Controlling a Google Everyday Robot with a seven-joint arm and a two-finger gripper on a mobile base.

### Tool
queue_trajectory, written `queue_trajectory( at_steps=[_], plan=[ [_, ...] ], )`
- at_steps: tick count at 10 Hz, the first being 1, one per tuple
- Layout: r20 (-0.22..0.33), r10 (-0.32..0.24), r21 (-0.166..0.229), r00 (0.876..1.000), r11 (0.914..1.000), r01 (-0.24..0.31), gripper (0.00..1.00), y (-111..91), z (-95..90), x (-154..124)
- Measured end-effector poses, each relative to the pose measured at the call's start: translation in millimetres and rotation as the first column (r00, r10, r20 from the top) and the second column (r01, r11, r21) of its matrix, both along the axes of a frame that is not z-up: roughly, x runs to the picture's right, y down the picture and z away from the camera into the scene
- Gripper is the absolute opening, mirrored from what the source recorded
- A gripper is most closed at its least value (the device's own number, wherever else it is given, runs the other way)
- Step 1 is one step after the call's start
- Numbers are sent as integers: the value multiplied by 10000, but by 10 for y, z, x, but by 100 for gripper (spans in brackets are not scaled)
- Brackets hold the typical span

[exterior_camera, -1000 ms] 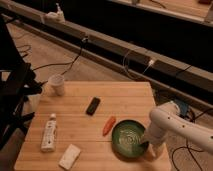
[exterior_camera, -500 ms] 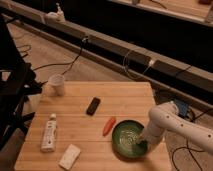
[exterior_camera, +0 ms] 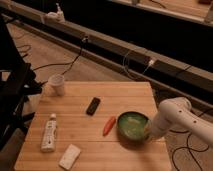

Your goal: Pick up the ceramic bowl

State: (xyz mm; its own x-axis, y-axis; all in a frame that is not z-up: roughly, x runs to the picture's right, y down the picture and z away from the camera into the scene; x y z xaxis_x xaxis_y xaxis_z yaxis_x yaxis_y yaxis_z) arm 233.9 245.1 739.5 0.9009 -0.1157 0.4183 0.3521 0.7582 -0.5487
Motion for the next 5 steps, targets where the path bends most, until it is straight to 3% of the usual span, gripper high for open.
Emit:
queue_trajectory(
  at_steps=[3, 5],
  plan=[
    [-45, 132, 1035, 9999, 9946, -127, 0, -395, -235, 27],
    [-113, 293, 1709, 9995, 9849, -269, 0, -629, -370, 40]
  ],
)
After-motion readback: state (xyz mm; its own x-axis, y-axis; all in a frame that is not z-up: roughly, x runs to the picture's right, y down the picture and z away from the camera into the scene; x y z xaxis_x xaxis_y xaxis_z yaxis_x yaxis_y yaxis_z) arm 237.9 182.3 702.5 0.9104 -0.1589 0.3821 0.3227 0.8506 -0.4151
